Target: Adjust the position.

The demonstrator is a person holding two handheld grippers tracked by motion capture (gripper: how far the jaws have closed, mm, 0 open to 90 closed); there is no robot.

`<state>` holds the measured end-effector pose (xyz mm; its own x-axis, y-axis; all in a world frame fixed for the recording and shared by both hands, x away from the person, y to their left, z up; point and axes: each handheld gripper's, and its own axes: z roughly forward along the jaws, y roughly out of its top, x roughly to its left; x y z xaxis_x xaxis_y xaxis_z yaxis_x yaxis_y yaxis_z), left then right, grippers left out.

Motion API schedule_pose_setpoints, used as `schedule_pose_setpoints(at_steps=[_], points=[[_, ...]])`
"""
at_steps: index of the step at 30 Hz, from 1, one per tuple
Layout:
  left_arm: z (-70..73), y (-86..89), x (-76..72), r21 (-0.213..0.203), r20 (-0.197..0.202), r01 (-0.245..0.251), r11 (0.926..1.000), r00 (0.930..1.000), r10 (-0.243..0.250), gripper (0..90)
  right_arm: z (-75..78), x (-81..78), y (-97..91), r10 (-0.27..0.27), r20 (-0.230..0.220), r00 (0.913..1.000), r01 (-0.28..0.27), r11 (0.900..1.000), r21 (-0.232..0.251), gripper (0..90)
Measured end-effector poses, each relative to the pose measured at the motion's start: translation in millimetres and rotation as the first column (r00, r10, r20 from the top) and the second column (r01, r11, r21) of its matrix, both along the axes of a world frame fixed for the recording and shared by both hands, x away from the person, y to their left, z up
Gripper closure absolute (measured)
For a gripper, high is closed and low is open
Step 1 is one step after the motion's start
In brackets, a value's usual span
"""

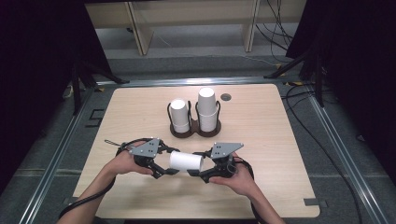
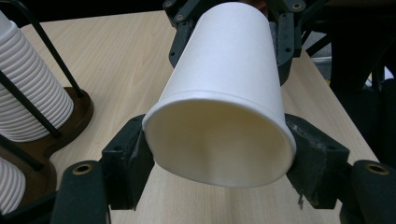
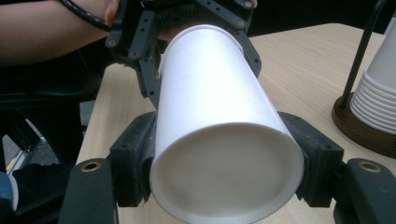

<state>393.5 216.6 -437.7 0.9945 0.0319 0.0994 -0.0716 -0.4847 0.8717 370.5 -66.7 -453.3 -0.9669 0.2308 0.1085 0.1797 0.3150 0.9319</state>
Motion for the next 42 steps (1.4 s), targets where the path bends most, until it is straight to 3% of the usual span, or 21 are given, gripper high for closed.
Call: schedule_pose_setpoints(at_steps=[3,5,6,9,10,13,15,17,19,21,23,25,26,27,28,30,33,36,38,39,42], points=[[6.2,0.4,-0.4,0.049,0.027,-0.013,0.9987,0.9996,0.012,30.1,-1.8,0.4,0.8,-0.010,0.017,0.9998,0.010,0.9997,-0.020,31.2],[10.0,0.2,-0.3,0.058,0.035,-0.025,0.9980,0.9991,0.023,30.3,-3.0,-0.6,1.3,-0.018,0.002,0.9998,0.019,0.9992,-0.036,29.2],[11.6,-0.7,-1.1,0.056,0.015,-0.021,0.9982,0.9997,0.020,30.3,-3.3,-0.2,1.3,-0.020,0.016,0.9997,0.020,0.9988,-0.044,27.9],[18.7,-2.4,-3.6,0.117,0.036,-0.052,0.9917,0.9982,0.048,30.4,-4.3,-0.1,2.6,-0.029,0.010,0.9995,0.029,0.9987,-0.042,22.2],[22.6,-2.1,-2.6,0.162,0.058,-0.049,0.9855,0.9975,0.040,30.4,-3.9,0.0,2.4,-0.043,0.016,0.9989,0.044,0.9976,-0.054,20.2],[31.3,-3.8,-3.9,0.210,0.074,-0.059,0.9760,0.9962,0.045,30.6,-3.4,-0.4,1.6,-0.055,0.001,0.9985,0.055,0.9965,-0.063,16.9],[40.0,-3.6,-4.1,0.271,0.094,-0.063,0.9605,0.9949,0.039,30.7,-2.7,0.2,0.1,-0.062,0.013,0.9980,0.062,0.9958,-0.067,15.9],[46.5,-3.5,-4.1,0.306,0.116,-0.067,0.9497,0.9927,0.033,30.7,-3.2,0.2,-0.1,-0.051,-0.005,0.9987,0.051,0.9974,-0.051,15.7],[53.7,-2.7,-3.9,0.347,0.127,-0.067,0.9354,0.9916,0.024,30.8,-1.6,0.6,-3.0,-0.076,0.026,0.9968,0.077,0.9952,-0.061,15.7],[59.5,-1.6,-4.8,0.378,0.142,-0.075,0.9226,0.9897,0.023,30.8,-1.0,-0.1,-4.9,-0.091,0.017,0.9957,0.092,0.9941,-0.059,15.7],[65.7,0.5,-4.7,0.434,0.165,-0.077,0.8975,0.9863,0.005,30.8,-0.6,-0.4,-7.4,-0.099,0.014,0.9950,0.099,0.9930,-0.064,15.7],[70.2,3.0,-5.3,0.473,0.171,-0.078,0.8775,0.9852,-0.005,30.8,-1.5,-0.1,-9.0,-0.110,0.025,0.9936,0.111,0.9923,-0.055,15.7],[72.0,4.6,-5.2,0.484,0.175,-0.082,0.8713,0.9845,-0.005,30.8,-2.0,-0.1,-10.1,-0.113,0.025,0.9933,0.114,0.9917,-0.058,15.7],[74.7,6.6,-4.4,0.506,0.159,-0.072,0.8597,0.9871,-0.011,30.9,-2.3,-0.2,-11.3,-0.107,0.022,0.9940,0.108,0.9920,-0.066,15.8],[75.3,8.5,-4.6,0.506,0.168,-0.082,0.8585,0.9857,-0.006,30.9,-3.0,-0.6,-11.9,-0.111,0.019,0.9937,0.112,0.9914,-0.068,15.8],[78.1,12.3,-3.9,0.536,0.175,-0.093,0.8393,0.9846,-0.003,30.9,-4.7,-1.8,-12.6,-0.116,0.002,0.9932,0.116,0.9908,-0.069,15.9],[79.8,17.7,-3.7,0.562,0.177,-0.102,0.8210,0.9843,0.001,30.9,-7.4,-0.6,-14.0,-0.123,0.022,0.9922,0.124,0.9895,-0.074,16.0],[80.9,21.9,-3.8,0.576,0.179,-0.105,0.8105,0.9838,0.000,31.1,-9.9,-1.6,-14.9,-0.132,-0.001,0.9913,0.132,0.9885,-0.075,16.1],[81.5,24.4,-3.8,0.594,0.191,-0.113,0.7968,0.9815,-0.003,31.4,-12.1,-1.3,-14.8,-0.134,-0.009,0.9910,0.133,0.9889,-0.066,16.3],[82.3,25.5,-3.5,0.609,0.193,-0.116,0.7849,0.9812,-0.005,31.7,-12.4,-1.0,-15.4,-0.141,0.000,0.9900,0.140,0.9876,-0.070,16.4],[83.9,29.0,-2.8,0.632,0.200,-0.121,0.7654,0.9797,-0.011,31.9,-13.7,-0.1,-15.7,-0.138,0.001,0.9904,0.138,0.9884,-0.064,16.5]])
